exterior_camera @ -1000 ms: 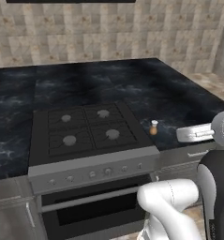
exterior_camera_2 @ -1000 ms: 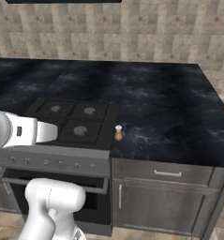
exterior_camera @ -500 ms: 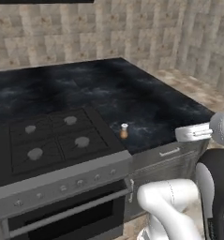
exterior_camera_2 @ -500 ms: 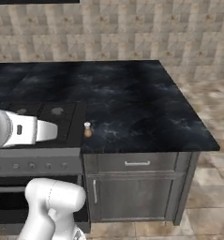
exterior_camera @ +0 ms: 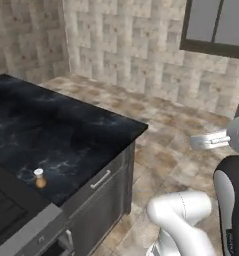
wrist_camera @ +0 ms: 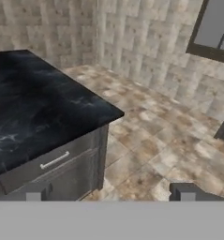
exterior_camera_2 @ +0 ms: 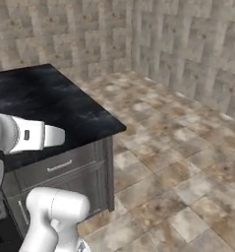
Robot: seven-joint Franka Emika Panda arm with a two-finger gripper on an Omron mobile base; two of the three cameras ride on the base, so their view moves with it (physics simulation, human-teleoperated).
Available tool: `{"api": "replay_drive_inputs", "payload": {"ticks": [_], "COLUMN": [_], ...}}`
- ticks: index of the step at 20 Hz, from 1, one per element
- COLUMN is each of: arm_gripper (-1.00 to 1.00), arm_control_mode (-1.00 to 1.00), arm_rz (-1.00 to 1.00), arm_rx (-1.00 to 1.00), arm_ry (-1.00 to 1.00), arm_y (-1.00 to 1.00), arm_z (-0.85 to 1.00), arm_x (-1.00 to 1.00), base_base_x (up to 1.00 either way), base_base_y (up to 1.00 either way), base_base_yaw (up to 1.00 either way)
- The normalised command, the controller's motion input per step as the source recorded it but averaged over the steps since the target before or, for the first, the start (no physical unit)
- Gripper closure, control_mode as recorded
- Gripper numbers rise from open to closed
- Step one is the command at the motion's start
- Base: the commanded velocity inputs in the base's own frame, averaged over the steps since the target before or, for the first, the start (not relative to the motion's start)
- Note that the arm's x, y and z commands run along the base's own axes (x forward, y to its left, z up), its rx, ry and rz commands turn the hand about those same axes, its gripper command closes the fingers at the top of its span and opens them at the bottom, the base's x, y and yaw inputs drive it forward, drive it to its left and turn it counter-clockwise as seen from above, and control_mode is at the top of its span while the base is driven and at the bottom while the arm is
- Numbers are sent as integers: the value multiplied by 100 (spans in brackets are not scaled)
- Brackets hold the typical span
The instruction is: Take 2 condiments from the cabinet and move them on the counter near the stove.Make sure the condiments are lined up with each other, next to each other.
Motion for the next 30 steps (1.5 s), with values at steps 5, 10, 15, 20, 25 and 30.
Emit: {"api": "replay_drive_inputs", "payload": {"ticks": [5,10,15,20,25,30], "arm_gripper": [-100,-100,-100,-100,-100,-100], "arm_control_mode": [100,100,100,100,100,100], "arm_rz": [0,0,0,0,0,0], "arm_rx": [0,0,0,0,0,0], "arm_ry": [0,0,0,0,0,0], "arm_y": [0,0,0,0,0,0], "arm_z": [0,0,0,0,0,0], "arm_x": [0,0,0,0,0,0], "base_base_x": [0,0,0,0,9,20], "base_base_y": [-91,-100,-100,-100,-56,1], "base_base_yaw": [-75,-70,-68,-66,-52,-12]}}
